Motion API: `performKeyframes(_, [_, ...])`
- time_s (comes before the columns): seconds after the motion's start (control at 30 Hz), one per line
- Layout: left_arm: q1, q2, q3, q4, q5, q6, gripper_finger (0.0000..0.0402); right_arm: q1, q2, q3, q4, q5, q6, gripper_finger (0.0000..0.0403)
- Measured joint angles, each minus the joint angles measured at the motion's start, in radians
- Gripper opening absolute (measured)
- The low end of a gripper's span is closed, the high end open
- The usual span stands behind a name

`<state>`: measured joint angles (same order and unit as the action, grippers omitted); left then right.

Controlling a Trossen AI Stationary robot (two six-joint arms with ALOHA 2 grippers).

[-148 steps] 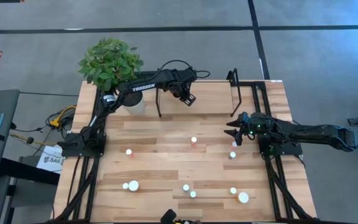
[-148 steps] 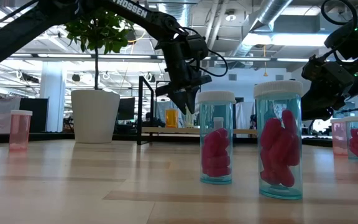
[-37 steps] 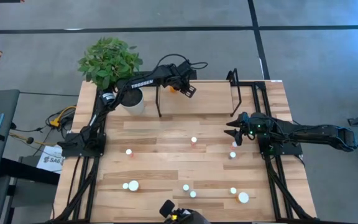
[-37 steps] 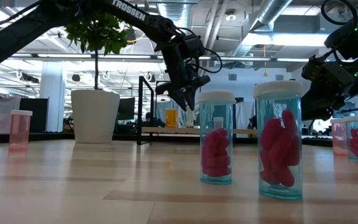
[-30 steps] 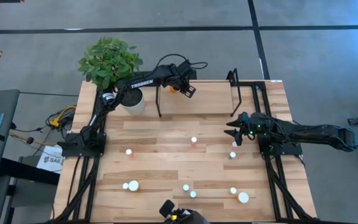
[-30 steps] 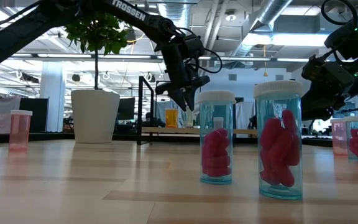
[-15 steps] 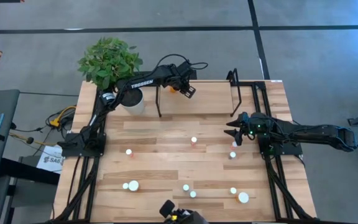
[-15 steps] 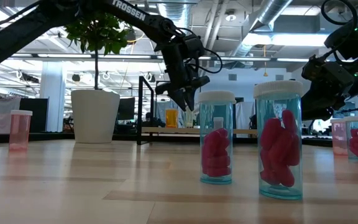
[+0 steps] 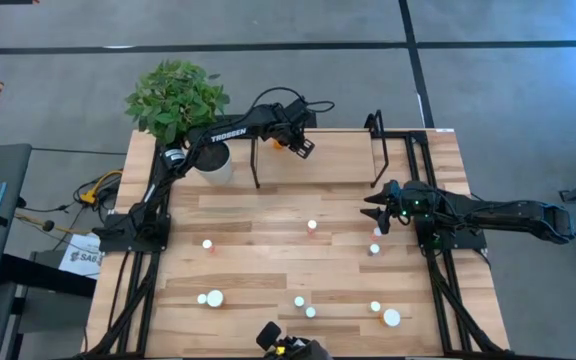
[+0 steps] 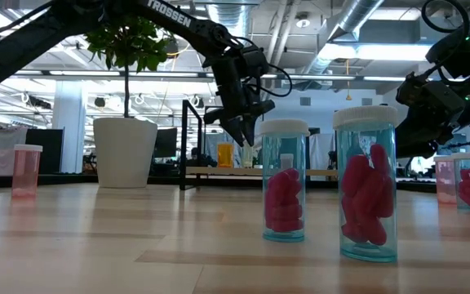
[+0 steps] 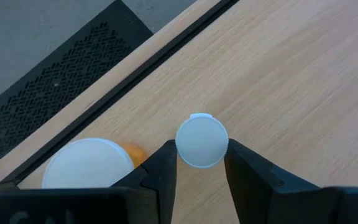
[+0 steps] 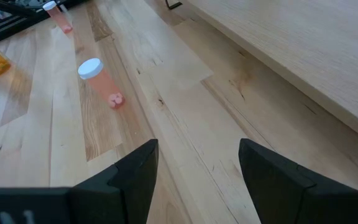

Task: Pick and place medicine bottles onto shelf by color
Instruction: Put the top yellow pill bottle on the shelf

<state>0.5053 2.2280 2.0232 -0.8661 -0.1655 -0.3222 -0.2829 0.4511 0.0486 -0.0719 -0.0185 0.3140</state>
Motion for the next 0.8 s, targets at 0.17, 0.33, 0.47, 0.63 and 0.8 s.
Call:
performKeyframes(0.17, [0.000, 0.000, 0.000, 0.000, -0.001, 0.000, 0.0107, 0.000, 0.000, 0.000, 0.000, 0.000, 0.000, 0.0249])
performKeyframes(0.33, [0.000, 0.000, 0.000, 0.000, -0.012, 0.000, 0.0107, 0.000, 0.000, 0.000, 0.000, 0.000, 0.000, 0.0249])
performKeyframes(0.47, [0.000, 0.000, 0.000, 0.000, -0.025, -0.001, 0.0107, 0.000, 0.000, 0.000, 0.000, 0.000, 0.000, 0.0249])
performKeyframes(0.63, [0.000, 0.000, 0.000, -0.002, -0.026, -0.020, 0.0107, 0.000, 0.000, 0.000, 0.000, 0.000, 0.000, 0.0249])
performKeyframes(0.8, [0.000, 0.000, 0.000, -0.003, -0.025, -0.026, 0.0107, 0.000, 0.000, 0.000, 0.000, 0.000, 0.000, 0.0249])
